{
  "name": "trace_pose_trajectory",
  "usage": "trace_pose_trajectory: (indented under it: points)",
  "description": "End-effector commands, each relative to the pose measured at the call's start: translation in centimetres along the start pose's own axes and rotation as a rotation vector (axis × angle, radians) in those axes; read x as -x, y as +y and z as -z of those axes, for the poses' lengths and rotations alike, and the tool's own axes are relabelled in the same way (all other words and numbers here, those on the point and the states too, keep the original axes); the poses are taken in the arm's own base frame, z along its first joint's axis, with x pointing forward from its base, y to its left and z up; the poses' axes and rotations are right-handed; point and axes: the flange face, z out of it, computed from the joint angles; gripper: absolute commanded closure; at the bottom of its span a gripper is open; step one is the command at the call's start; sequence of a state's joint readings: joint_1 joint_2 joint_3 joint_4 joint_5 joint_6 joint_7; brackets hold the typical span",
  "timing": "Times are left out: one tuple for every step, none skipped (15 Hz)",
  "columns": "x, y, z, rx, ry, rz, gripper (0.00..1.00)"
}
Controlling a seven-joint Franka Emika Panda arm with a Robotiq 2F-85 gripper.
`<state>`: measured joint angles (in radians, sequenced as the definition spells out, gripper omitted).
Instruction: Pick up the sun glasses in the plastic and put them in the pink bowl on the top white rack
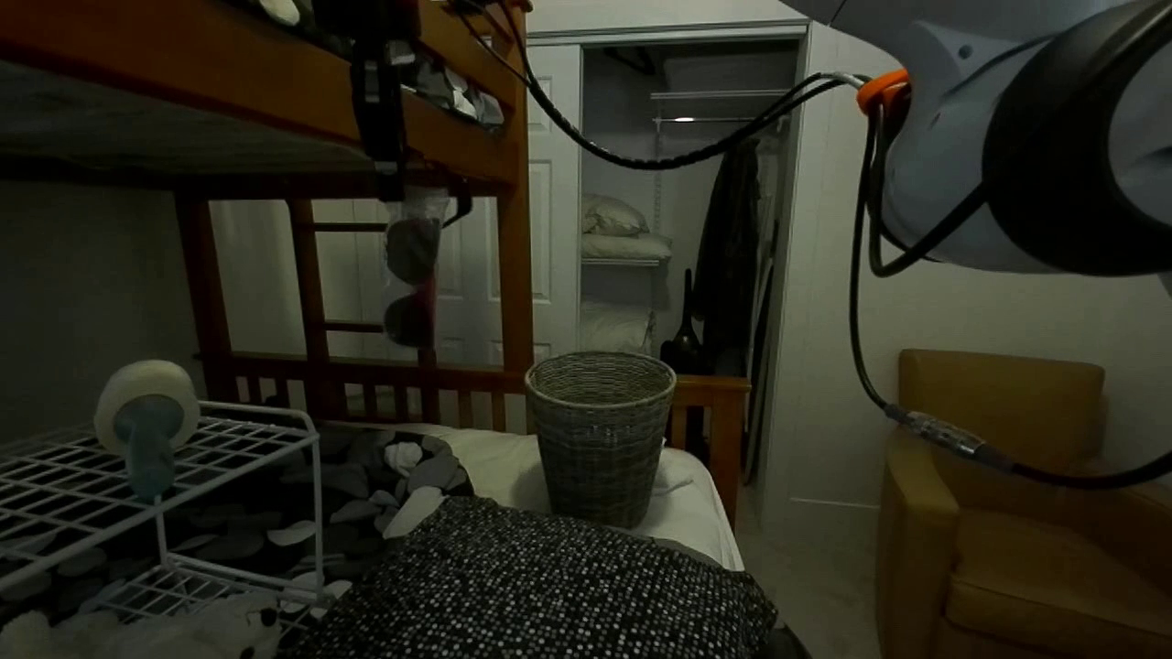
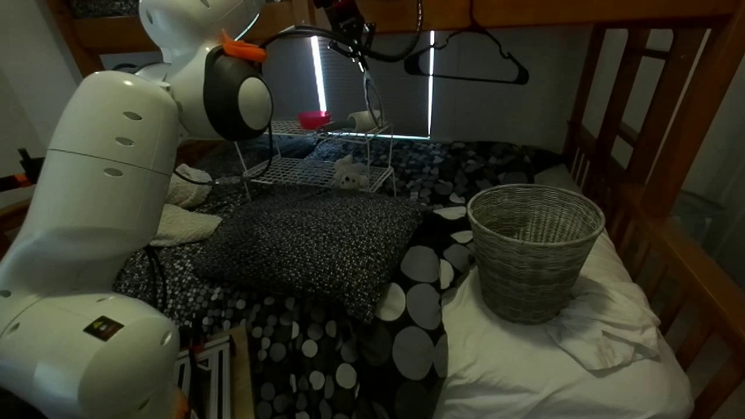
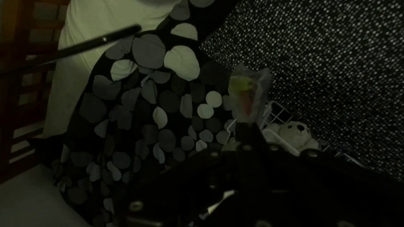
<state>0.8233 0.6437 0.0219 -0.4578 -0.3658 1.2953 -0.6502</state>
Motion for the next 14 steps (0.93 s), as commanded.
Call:
trace_pose_trajectory:
  points:
    - [-2.7,-1.6,-1.1,0.012,0.032,0.104,1.0]
    - [-3.5,-2.1,-1.2,0.027,0.042,0.131,1.0]
    - [-4.2,-2.5,-1.1,0.046,0.059,0.158,1.0]
    - [-5.0,-3.1,-0.8,0.064,0.083,0.188,1.0]
    - [-5.6,-3.4,-0.7,0.081,0.102,0.221,1.0]
    - [-6.2,-3.9,-0.2,0.097,0.123,0.257,1.0]
    - [-6.8,-4.2,0.0,0.118,0.147,0.298,1.0]
    - [-7.4,-4.6,0.4,0.136,0.175,0.339,1.0]
    - [-8.0,-4.8,0.7,0.158,0.205,0.377,1.0]
    - [-8.3,-5.0,1.0,0.173,0.228,0.413,1.0]
    - [-8.8,-5.1,1.2,0.191,0.254,0.448,1.0]
    - [-9.3,-5.2,1.2,0.209,0.28,0.487,1.0]
    - [-9.6,-5.3,1.4,0.224,0.299,0.519,1.0]
    - [-10.0,-5.3,1.2,0.236,0.324,0.551,1.0]
